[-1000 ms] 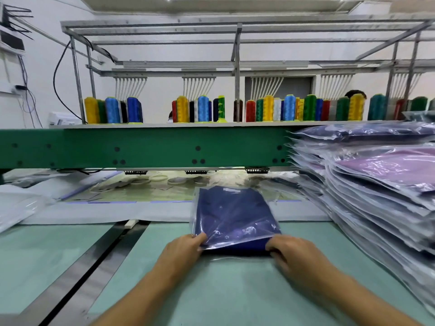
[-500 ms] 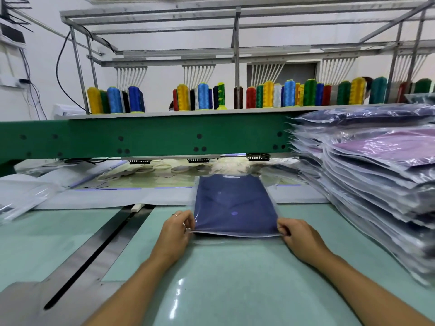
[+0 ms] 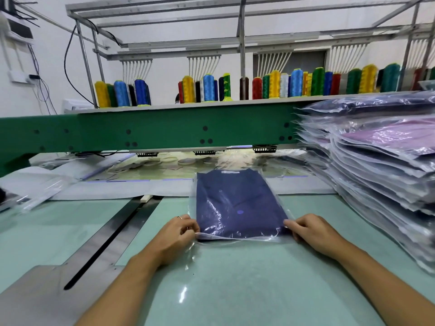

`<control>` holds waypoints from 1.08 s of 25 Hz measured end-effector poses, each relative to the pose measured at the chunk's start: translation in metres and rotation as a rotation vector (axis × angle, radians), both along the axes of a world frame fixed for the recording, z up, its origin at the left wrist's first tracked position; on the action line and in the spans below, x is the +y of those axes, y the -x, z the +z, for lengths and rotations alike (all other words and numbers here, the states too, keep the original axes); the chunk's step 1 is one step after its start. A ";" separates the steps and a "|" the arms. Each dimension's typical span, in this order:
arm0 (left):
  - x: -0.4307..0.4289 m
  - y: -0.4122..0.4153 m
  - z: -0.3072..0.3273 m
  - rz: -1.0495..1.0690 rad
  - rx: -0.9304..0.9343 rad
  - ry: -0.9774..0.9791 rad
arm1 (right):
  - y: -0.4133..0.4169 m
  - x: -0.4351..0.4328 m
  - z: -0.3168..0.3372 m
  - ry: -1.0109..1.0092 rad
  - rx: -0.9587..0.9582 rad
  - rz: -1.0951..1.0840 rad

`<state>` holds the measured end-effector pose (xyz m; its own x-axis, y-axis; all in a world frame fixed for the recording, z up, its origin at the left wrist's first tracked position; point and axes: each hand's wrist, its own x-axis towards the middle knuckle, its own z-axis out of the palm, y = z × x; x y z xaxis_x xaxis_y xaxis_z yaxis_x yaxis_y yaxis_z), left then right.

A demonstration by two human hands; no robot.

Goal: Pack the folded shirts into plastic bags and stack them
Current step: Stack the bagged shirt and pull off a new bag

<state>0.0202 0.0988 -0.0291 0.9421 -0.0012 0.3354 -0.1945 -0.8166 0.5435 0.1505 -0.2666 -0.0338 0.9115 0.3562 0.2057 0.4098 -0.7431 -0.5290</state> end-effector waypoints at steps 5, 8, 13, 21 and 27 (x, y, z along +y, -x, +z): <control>-0.002 -0.012 0.000 0.254 0.047 -0.134 | -0.007 0.015 0.001 0.127 -0.067 -0.222; -0.002 -0.031 0.006 0.469 0.056 -0.120 | -0.015 0.021 0.009 0.063 -0.070 -0.289; 0.000 -0.079 0.037 0.545 0.065 -0.482 | -0.047 0.056 0.041 -0.082 -0.183 -0.376; -0.041 -0.200 0.064 0.450 0.022 -0.374 | -0.143 0.167 0.047 0.219 -0.169 -0.033; -0.041 -0.267 0.031 0.355 0.192 -0.357 | -0.212 0.201 0.028 0.385 -0.178 0.157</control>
<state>0.2873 0.0577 0.0020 0.9496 0.2458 0.1944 0.2024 -0.9546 0.2185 0.3626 -0.0653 -0.0061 0.8029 0.5685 0.1796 0.5926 -0.7938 -0.1369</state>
